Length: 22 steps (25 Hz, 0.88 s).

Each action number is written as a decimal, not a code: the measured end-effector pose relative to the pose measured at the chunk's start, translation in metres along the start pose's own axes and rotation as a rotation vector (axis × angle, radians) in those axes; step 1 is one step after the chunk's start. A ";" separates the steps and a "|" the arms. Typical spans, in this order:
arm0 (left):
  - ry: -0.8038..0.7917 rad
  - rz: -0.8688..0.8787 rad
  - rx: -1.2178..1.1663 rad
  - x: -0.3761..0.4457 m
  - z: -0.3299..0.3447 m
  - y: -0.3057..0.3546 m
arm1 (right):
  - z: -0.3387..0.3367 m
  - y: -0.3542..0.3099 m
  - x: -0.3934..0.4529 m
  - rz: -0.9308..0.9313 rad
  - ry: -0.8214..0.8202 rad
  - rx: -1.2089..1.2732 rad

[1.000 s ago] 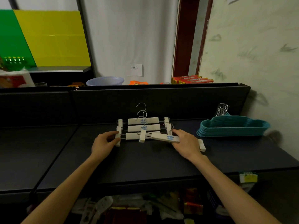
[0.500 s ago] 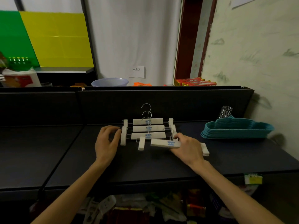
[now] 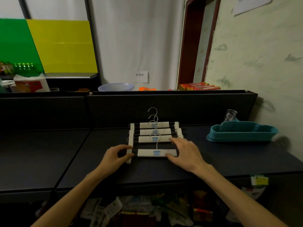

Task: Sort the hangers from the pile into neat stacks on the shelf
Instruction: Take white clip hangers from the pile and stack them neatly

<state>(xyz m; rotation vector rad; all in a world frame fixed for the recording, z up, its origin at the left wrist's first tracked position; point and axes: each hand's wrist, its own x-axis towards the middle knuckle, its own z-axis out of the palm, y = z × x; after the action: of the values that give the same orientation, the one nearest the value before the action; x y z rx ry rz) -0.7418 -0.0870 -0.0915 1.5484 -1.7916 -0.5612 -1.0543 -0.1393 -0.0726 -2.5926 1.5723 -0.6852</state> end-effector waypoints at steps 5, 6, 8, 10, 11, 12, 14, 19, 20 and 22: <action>0.023 -0.064 -0.029 -0.002 0.000 -0.003 | -0.015 0.061 -0.026 0.148 -0.007 0.314; 0.026 -0.067 -0.016 -0.001 -0.001 -0.004 | -0.014 0.067 -0.028 0.167 -0.022 0.361; 0.025 -0.072 -0.011 0.001 -0.002 -0.001 | -0.010 0.071 -0.027 0.204 -0.046 0.415; 0.035 -0.087 -0.015 0.005 -0.001 0.001 | -0.009 0.071 -0.022 0.259 -0.065 0.479; 0.047 -0.094 -0.018 0.006 0.001 0.003 | -0.009 0.071 -0.019 0.282 -0.075 0.516; 0.060 -0.102 -0.028 0.007 0.002 0.003 | -0.008 0.071 -0.017 0.296 -0.084 0.548; 0.091 -0.115 -0.063 0.008 0.005 0.003 | -0.005 0.072 -0.014 0.321 -0.079 0.576; 0.130 -0.182 -0.117 0.013 0.006 0.003 | -0.001 0.068 -0.005 0.375 -0.031 0.620; 0.142 -0.189 -0.104 0.013 0.007 0.003 | -0.001 0.067 -0.002 0.396 -0.028 0.628; 0.186 -0.195 -0.088 0.012 0.011 0.002 | -0.001 0.068 0.000 0.434 -0.022 0.631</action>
<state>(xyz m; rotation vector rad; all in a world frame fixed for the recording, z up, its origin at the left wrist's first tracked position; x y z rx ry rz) -0.7515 -0.0996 -0.0950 1.6671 -1.4688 -0.5609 -1.1115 -0.1727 -0.0887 -1.7407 1.5145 -0.9118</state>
